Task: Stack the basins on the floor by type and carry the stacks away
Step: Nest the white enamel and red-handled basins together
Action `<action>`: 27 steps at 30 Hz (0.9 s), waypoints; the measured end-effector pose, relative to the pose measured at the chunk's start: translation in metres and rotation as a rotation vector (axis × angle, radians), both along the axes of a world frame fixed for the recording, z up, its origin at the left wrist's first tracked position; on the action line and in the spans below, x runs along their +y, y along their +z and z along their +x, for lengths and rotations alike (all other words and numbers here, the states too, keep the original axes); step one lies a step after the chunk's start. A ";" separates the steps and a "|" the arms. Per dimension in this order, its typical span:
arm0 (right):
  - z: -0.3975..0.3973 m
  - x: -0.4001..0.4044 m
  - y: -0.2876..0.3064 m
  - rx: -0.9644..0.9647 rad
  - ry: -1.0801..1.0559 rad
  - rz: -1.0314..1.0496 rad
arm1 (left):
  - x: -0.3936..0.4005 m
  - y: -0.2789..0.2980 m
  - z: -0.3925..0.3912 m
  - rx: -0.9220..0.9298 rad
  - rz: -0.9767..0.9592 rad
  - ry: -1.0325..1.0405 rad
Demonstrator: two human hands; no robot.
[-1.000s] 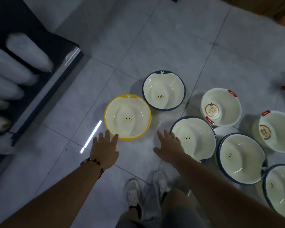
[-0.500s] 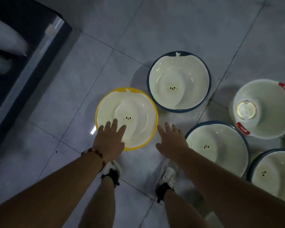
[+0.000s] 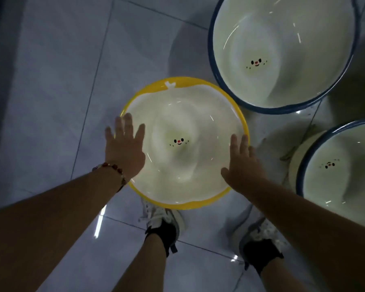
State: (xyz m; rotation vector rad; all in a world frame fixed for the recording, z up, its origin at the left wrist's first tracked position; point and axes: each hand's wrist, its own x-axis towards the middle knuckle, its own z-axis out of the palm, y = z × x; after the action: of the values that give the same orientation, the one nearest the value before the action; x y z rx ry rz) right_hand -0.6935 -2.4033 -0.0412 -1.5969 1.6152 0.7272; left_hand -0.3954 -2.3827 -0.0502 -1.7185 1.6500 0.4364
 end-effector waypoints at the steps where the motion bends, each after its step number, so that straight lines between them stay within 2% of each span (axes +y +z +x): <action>1: 0.005 0.006 -0.006 -0.019 -0.088 -0.043 | 0.002 -0.006 0.012 0.004 -0.025 0.069; 3: 0.011 0.015 -0.013 -0.069 -0.243 -0.146 | 0.009 -0.015 0.030 0.111 -0.061 0.255; 5: 0.011 0.014 -0.013 -0.126 -0.352 -0.260 | 0.013 -0.014 0.036 0.369 -0.068 0.544; 7: 0.006 0.009 -0.011 -0.144 -0.450 -0.301 | 0.011 -0.012 0.033 0.519 -0.106 0.773; 8: 0.000 0.006 -0.012 -0.137 -0.569 -0.272 | 0.010 -0.013 0.032 0.539 -0.141 0.892; 10: -0.016 -0.003 -0.007 -0.143 -0.996 -0.126 | 0.003 -0.007 0.031 0.532 -0.126 1.127; 11: -0.023 -0.010 -0.002 -0.171 -1.199 -0.010 | 0.001 0.000 0.031 0.532 -0.088 1.162; 13: -0.034 -0.023 0.014 -0.205 -1.347 0.220 | 0.000 0.013 0.030 0.512 -0.027 1.113; 15: -0.046 -0.030 0.026 -0.274 -1.346 0.297 | -0.003 0.028 0.029 0.495 -0.024 1.070; 20: -0.065 -0.032 0.054 -0.425 -1.437 0.277 | -0.014 0.072 0.025 0.464 -0.063 0.994; 27: -0.122 -0.053 0.116 -0.549 -1.423 0.153 | -0.054 0.138 -0.028 0.553 -0.131 0.952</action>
State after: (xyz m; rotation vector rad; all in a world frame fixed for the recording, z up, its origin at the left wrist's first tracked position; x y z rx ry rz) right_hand -0.8153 -2.4560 0.0745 -0.1998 1.6885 -0.3284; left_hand -0.4231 -2.4365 0.0878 -2.5859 1.0736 1.3614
